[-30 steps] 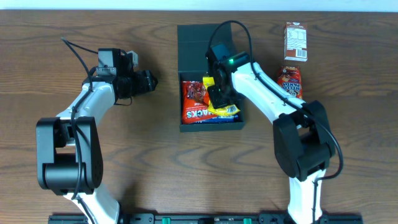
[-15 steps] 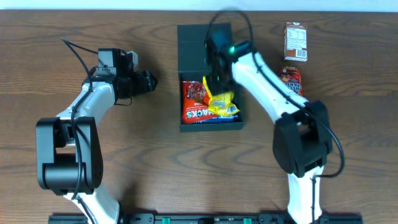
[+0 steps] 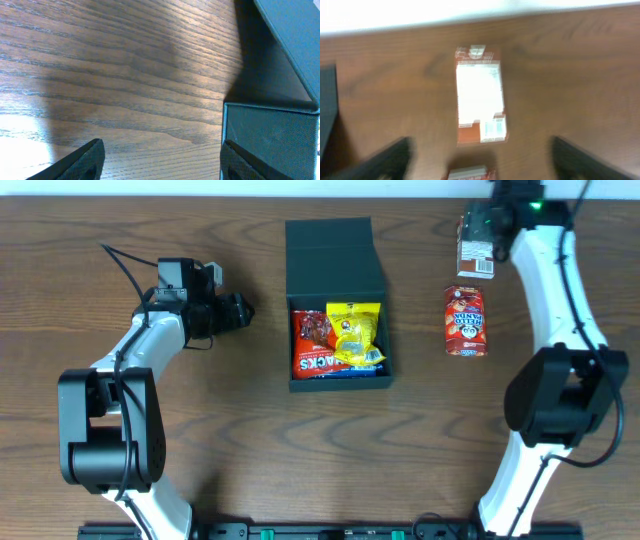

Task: Pack container
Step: 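Move the right gripper to the brown Pocky box and grasp it, then lower the Pocky box into the black box and release it, then push the Pocky box down along the box's left side with the right gripper, then move the right gripper to the Hello Panda box and grasp it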

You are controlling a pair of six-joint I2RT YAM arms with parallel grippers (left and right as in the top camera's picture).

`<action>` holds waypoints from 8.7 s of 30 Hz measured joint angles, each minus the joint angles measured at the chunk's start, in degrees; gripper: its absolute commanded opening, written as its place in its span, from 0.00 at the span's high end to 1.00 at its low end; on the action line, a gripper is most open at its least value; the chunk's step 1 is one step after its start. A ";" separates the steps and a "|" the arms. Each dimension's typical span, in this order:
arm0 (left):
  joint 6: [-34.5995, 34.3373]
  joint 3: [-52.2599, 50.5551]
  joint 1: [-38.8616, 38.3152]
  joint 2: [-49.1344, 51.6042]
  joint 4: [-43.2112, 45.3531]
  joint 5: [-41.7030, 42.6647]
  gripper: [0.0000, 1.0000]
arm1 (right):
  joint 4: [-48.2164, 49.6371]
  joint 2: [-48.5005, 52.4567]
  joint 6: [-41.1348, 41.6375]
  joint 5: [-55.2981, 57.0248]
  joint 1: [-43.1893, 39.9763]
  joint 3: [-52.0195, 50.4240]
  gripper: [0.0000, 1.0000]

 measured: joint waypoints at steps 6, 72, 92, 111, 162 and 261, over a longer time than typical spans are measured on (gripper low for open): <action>0.00 0.00 0.00 0.00 -0.02 0.28 0.25 | 12.79 4.87 -0.94 -1.99 -1.11 -0.02 0.01; -1.29 0.00 0.13 0.00 0.35 0.39 0.24 | -27.21 20.98 2.60 -9.01 20.57 31.93 0.48; 1.99 0.00 2.62 0.00 0.39 3.61 0.25 | -52.33 16.44 15.72 -9.03 36.85 31.95 0.54; 1.99 0.00 2.62 0.00 0.46 4.28 0.24 | -48.54 13.35 10.45 -8.85 32.35 32.17 0.98; 2.21 0.00 -7.91 0.00 -1.46 6.91 0.94 | -39.10 13.14 -0.50 -16.83 31.56 9.62 0.99; 2.21 0.00 -7.91 0.00 -1.05 6.69 0.94 | -37.22 5.09 -13.81 -9.86 9.46 15.04 0.92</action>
